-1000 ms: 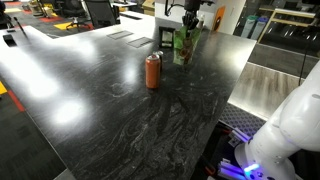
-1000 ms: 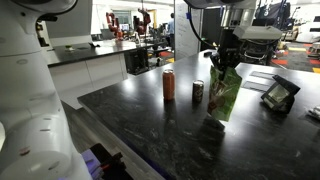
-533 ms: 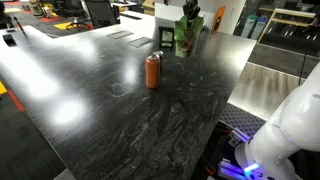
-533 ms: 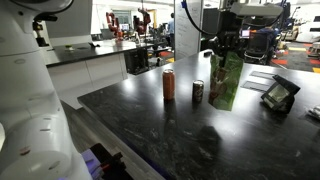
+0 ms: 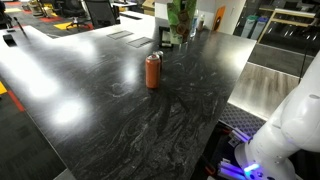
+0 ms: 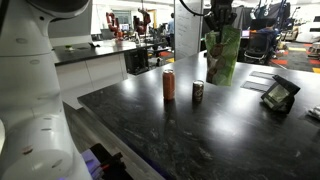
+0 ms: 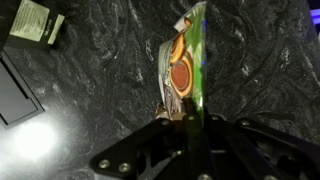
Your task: Pick up the green packet and move it in front of the two cans on the kitchen counter
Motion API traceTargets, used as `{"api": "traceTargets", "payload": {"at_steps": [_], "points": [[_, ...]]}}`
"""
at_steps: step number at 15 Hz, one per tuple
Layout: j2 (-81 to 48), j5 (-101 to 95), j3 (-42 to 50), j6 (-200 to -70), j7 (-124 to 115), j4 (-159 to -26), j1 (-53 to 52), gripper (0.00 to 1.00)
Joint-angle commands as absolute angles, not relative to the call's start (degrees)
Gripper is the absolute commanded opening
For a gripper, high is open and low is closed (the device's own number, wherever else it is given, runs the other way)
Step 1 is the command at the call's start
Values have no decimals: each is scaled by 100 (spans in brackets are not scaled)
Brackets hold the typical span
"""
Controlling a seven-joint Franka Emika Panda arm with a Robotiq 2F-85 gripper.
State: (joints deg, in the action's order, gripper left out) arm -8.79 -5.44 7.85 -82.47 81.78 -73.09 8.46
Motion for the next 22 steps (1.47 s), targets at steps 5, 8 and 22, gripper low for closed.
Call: {"api": "traceTargets", "payload": {"at_steps": [5,8,22], "points": [[-2458,-393,282,-8004,9097,-5107,846,1],[-2819,-110,113,-8109,9504,-4559,925,1],[-3870,236,-377,-8015,12124,-4140,767,1]]}}
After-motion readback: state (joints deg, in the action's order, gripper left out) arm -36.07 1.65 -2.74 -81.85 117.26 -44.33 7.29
